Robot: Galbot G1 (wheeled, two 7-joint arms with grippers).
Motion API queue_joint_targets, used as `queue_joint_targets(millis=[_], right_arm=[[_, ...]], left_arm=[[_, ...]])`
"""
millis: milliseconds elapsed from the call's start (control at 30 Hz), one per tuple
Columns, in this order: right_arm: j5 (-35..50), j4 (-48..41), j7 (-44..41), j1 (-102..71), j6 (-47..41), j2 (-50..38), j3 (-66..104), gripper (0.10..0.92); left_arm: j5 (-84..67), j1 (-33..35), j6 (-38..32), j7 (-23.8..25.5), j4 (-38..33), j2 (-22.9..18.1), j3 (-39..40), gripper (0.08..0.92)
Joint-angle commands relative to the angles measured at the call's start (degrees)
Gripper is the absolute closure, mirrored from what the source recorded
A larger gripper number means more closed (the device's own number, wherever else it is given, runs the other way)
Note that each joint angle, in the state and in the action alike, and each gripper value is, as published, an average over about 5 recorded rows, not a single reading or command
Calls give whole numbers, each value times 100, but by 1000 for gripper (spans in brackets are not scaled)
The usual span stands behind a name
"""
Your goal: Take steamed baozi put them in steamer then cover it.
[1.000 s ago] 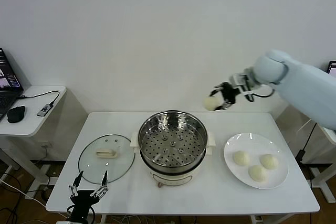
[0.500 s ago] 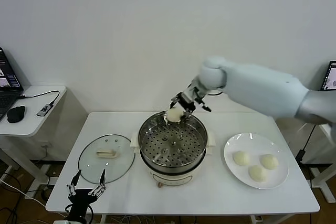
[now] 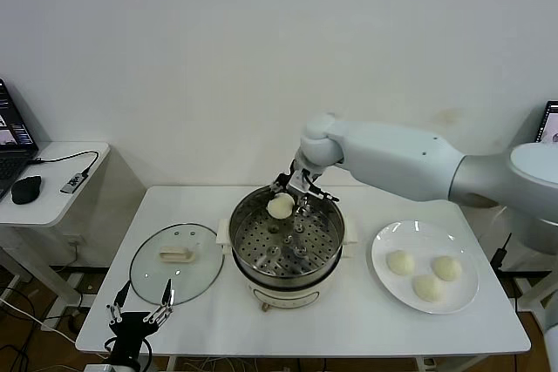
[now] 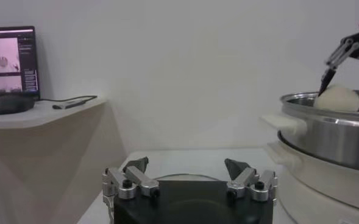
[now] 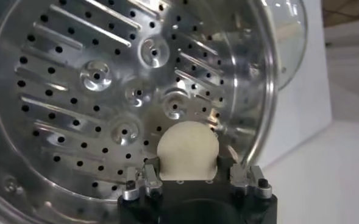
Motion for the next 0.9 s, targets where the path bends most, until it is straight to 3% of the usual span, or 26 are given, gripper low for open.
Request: queue_joint_targets(millis=[33,233,433,633,900], right_arm=[[-668,-309,64,-190,461,154,-24,440],[-841,-404,175,-266,613,146,69,413],[-113,21,15,61,198,-82,51,257],[1797,1184,-617,774,-1516,-841,-119,204],[2808,2486,-977,1507,-3839,-2235,-198,203]], left_arm=[[-7,-10,7,1,10,-6,-12,177],[-1,-15,18,-7,-1,-22,-9,177],[2,14,34,-13,-60,-26,-27,177],[1,59,59,-13,-155,-10,-60,177],[2,75,116,-9,-276,57,-58,177]])
